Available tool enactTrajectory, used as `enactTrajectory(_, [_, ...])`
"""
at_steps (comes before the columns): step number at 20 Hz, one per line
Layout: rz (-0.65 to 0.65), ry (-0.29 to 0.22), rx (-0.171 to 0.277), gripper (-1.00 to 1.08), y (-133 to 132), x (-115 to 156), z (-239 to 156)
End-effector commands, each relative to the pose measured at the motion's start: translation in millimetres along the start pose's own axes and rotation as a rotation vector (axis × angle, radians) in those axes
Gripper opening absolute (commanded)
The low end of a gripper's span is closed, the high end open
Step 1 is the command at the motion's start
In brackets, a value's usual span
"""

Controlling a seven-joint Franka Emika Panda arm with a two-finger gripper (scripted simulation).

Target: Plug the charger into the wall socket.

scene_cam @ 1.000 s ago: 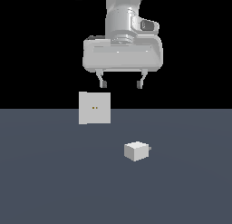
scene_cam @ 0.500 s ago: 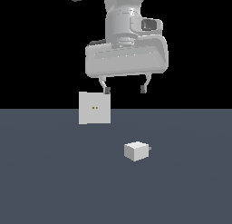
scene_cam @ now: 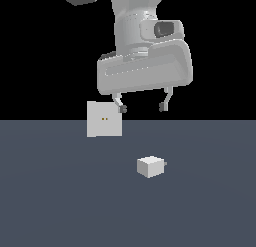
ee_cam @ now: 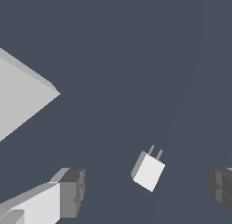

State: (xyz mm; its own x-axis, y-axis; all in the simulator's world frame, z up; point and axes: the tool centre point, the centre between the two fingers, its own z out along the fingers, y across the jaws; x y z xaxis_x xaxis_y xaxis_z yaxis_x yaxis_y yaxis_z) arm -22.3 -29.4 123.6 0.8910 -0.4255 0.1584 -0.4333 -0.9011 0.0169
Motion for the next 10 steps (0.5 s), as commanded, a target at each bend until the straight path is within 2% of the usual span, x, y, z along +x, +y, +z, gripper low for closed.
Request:
enactTrajectory(1, [0.046,0.018,-0.009,1.0,3,-3,5])
enactTrajectory(10, [0.196,0.078,-0.042,1.0,12,-14,21])
